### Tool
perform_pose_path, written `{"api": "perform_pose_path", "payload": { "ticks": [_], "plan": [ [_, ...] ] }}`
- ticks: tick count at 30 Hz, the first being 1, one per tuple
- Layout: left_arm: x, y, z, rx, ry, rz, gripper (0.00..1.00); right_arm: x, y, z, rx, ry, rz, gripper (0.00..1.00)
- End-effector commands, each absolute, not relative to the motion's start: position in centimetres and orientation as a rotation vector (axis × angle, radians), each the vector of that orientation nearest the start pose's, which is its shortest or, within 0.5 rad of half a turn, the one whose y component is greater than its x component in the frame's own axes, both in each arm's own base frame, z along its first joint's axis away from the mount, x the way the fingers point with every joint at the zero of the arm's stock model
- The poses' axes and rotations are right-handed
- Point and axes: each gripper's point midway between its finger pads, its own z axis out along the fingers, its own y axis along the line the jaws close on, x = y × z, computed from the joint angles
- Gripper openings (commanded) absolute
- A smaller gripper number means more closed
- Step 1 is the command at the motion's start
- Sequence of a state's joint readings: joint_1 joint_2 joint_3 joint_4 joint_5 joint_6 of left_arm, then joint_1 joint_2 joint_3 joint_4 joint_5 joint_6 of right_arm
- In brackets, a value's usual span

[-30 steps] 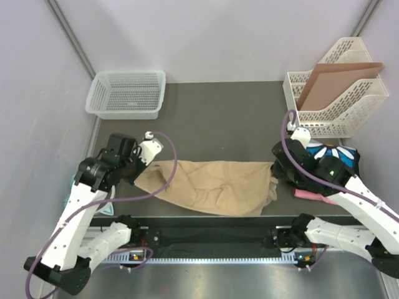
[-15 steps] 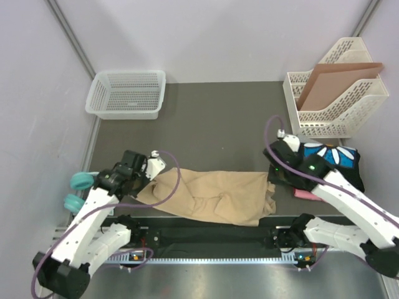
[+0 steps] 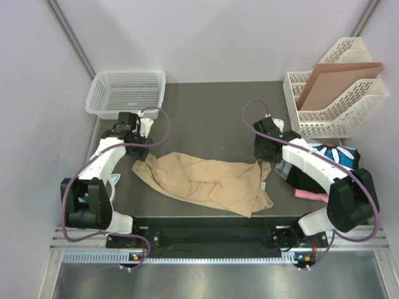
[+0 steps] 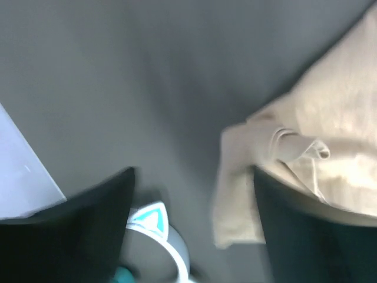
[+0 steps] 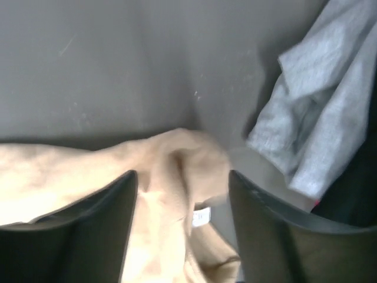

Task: Fold and stack the t-shirts
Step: Flatten out the tshirt

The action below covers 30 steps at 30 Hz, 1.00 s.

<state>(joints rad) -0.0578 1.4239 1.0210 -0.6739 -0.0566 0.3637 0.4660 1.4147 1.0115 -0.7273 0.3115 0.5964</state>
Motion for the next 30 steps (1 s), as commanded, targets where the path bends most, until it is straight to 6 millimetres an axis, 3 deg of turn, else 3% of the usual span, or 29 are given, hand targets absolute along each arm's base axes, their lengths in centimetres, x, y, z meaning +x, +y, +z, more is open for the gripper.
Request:
{"api": "perform_pose_path", "payload": {
  "ticks": [1, 5, 9, 11, 13, 16, 18, 21, 24, 30],
  "plan": [
    [34.4, 0.9, 11.8, 0.406, 2.51, 0.161, 0.99, 31.9, 10.6, 11.3, 0.245, 2.507, -0.053, 0.76],
    [34.6, 1.4, 14.5, 0.394, 2.465, 0.159, 0.99, 32.2, 9.8, 13.4, 0.258, 2.458, -0.072, 0.88],
    [32.9, -0.4, 17.5, 0.458, 2.411, 0.043, 0.99, 30.6, 9.2, 15.7, 0.253, 2.405, -0.095, 0.93],
    [32.1, -1.4, 19.4, 0.487, 2.354, -0.011, 0.99, 28.8, 8.9, 16.0, 0.243, 2.41, -0.085, 0.92],
    [31.0, -2.2, 20.7, 0.523, 2.301, -0.059, 0.99, 27.2, 10.2, 15.5, 0.22, 2.443, 0.025, 0.9],
    [29.4, -5.5, 21.1, 0.647, 2.234, -0.207, 0.99, 24.7, 11.8, 13.6, 0.201, 2.498, 0.178, 0.88],
    [28.5, -8.3, 20.0, 0.755, 2.231, -0.281, 0.99, 23.3, 12.2, 11.4, 0.204, 2.546, 0.196, 0.88],
    [27.3, -11.2, 16.4, 0.948, 2.285, -0.271, 0.98, 21.7, 13.2, 9.1, 0.192, 2.61, 0.225, 0.87],
    [26.0, -13.3, 12.8, 1.104, 2.353, -0.275, 0.97, 19.8, 14.7, 8.2, 0.145, 2.658, 0.267, 0.87],
    [25.6, -14.7, 8.9, 1.216, 2.377, -0.232, 0.97, 17.1, 16.3, 8.4, 0.118, 2.69, 0.325, 0.84]
  ]
}}
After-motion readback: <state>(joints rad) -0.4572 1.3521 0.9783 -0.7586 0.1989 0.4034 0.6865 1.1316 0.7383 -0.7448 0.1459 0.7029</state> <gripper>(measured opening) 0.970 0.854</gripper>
